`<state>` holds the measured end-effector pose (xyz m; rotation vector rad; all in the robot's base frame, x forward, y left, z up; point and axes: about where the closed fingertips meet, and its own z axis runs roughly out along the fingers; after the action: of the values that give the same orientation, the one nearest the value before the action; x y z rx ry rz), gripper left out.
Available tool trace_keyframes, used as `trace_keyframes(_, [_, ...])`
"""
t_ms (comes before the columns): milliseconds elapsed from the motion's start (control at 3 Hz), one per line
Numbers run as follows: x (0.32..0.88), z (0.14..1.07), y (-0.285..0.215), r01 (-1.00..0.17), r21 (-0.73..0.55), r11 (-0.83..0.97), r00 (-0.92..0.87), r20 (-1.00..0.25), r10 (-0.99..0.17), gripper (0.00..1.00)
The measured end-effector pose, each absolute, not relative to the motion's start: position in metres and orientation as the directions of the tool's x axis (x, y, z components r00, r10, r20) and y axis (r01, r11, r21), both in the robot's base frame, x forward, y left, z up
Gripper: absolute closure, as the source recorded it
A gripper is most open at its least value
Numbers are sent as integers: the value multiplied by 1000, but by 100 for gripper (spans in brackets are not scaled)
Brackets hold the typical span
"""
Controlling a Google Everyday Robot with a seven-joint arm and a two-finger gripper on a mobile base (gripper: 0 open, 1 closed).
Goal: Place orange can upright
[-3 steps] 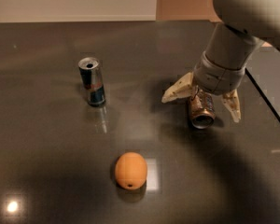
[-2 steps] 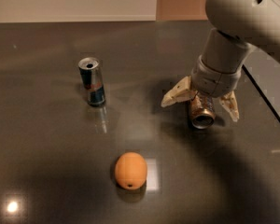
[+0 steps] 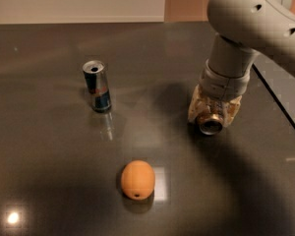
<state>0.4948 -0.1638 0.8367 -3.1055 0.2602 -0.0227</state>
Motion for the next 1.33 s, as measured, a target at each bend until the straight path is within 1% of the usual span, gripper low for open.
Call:
trace_keyframes(333, [499, 842, -168, -200, 2, -980, 980, 10, -200, 63])
trace_keyframes(667, [505, 860, -159, -320, -26, -947, 947, -31, -319, 87])
trace_keyframes(1000, [520, 888, -139, -477, -111, -872, 879, -75, -471, 100])
trace_keyframes(1333, [520, 913, -125, -633, -180, -753, 774, -170, -610, 100])
